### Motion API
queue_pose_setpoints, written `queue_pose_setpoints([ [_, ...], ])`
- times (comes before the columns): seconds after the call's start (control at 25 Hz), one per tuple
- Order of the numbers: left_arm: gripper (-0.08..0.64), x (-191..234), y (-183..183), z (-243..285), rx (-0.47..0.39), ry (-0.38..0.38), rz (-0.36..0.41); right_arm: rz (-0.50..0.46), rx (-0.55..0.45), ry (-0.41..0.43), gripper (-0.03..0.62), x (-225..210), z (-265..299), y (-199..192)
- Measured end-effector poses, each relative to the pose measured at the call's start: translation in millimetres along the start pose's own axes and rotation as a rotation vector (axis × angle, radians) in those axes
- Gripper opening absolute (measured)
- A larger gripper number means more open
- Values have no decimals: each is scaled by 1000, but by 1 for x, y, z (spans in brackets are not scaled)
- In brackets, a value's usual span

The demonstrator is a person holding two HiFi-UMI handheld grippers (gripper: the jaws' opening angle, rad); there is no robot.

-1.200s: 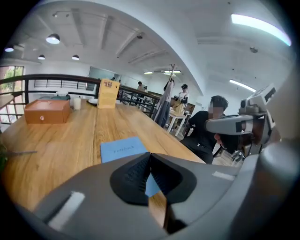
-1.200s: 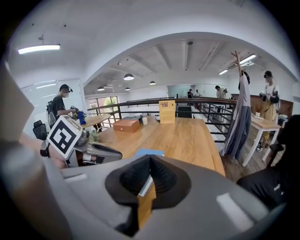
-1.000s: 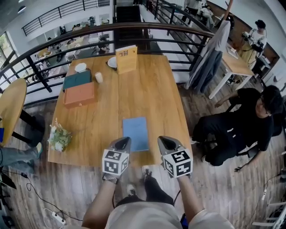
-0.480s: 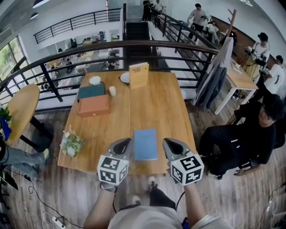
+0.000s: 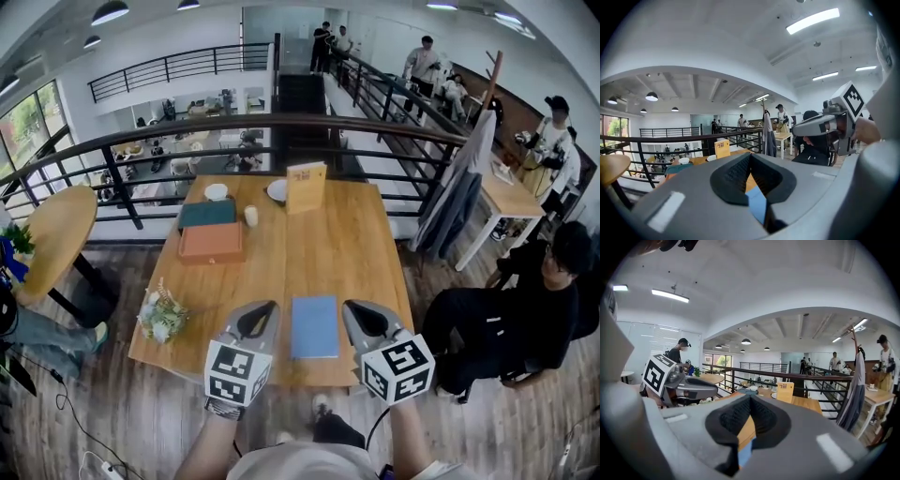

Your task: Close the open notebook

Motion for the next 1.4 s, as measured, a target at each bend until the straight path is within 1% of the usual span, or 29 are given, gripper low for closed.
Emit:
queue_pose_setpoints([
  [0.12, 8, 4, 11, -5, -25, 4, 13, -25, -18, 19, 0, 7, 4, 14],
  [0.28, 6, 13, 24, -11, -69, 10, -5, -59, -39, 45, 0, 14, 14, 27],
  [0.64, 6, 18, 49, -19, -142, 49, 106, -120, -73, 82, 0, 22, 21, 51],
  [0.84, 6, 19, 69, -21, -190, 70, 141, -153, -100, 91, 0, 23, 19, 66],
  [1.04, 6, 24, 72, -21, -202, 91, 153, -172, -89, 85, 0, 23, 20, 67],
  [1.4, 6, 24, 73, -24, -203, 86, 146, -177, -72, 90, 0, 29, 16, 67],
])
Point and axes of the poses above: the fingertips, and each gripper's own axes: z forward along the fingers, x to its left, y out of its top, the point moved 7 cm from there along -z, backward along the fingers, and after that the axes turned 9 degrees about y, right-handed, at the moved point
